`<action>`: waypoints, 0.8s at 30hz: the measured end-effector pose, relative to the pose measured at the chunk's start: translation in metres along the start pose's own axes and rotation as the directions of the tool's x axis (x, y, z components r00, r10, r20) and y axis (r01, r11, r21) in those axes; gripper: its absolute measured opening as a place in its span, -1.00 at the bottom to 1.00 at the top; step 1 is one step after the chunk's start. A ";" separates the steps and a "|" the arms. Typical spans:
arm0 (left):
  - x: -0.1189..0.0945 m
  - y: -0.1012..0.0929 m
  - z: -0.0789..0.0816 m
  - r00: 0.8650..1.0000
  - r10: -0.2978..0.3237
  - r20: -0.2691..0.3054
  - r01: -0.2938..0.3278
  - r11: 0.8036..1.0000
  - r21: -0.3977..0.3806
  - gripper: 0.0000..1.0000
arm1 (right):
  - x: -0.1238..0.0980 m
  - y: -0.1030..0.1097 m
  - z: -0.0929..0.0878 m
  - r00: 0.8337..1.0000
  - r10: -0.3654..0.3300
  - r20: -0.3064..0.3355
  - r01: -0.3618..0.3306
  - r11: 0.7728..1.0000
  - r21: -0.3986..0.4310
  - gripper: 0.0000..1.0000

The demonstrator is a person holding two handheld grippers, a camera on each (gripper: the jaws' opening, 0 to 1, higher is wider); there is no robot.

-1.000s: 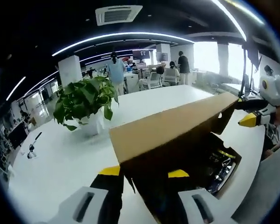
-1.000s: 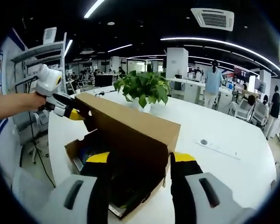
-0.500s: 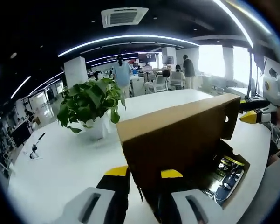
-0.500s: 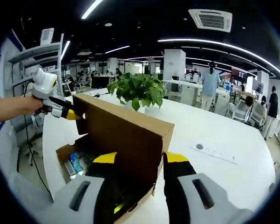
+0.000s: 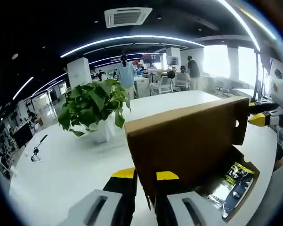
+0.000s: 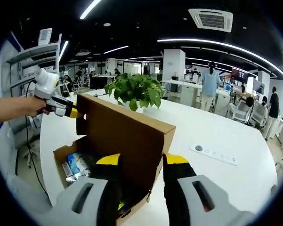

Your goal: Operate the shoe box by opening the lid, removing the specified soft item, and placing it in the target area until the item is outside and the box remains undamaged.

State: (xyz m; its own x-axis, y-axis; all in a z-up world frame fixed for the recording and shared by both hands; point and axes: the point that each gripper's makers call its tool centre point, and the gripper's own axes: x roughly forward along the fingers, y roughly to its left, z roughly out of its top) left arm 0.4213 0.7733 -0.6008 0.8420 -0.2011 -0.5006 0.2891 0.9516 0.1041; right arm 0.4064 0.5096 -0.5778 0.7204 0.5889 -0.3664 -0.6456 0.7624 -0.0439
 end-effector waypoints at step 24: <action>0.019 0.010 0.005 0.999 0.030 0.011 -0.029 0.998 -0.060 -0.97 | 0.007 -0.017 -0.050 0.992 -0.090 -0.085 0.096 0.993 0.065 -0.65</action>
State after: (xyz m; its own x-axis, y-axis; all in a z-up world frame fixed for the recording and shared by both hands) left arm 0.4428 0.7783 -0.6053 0.8551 -0.1750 -0.4881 0.2364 0.9694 0.0666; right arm 0.4099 0.4874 -0.6264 0.7516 0.4929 -0.4384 -0.5556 0.8313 -0.0180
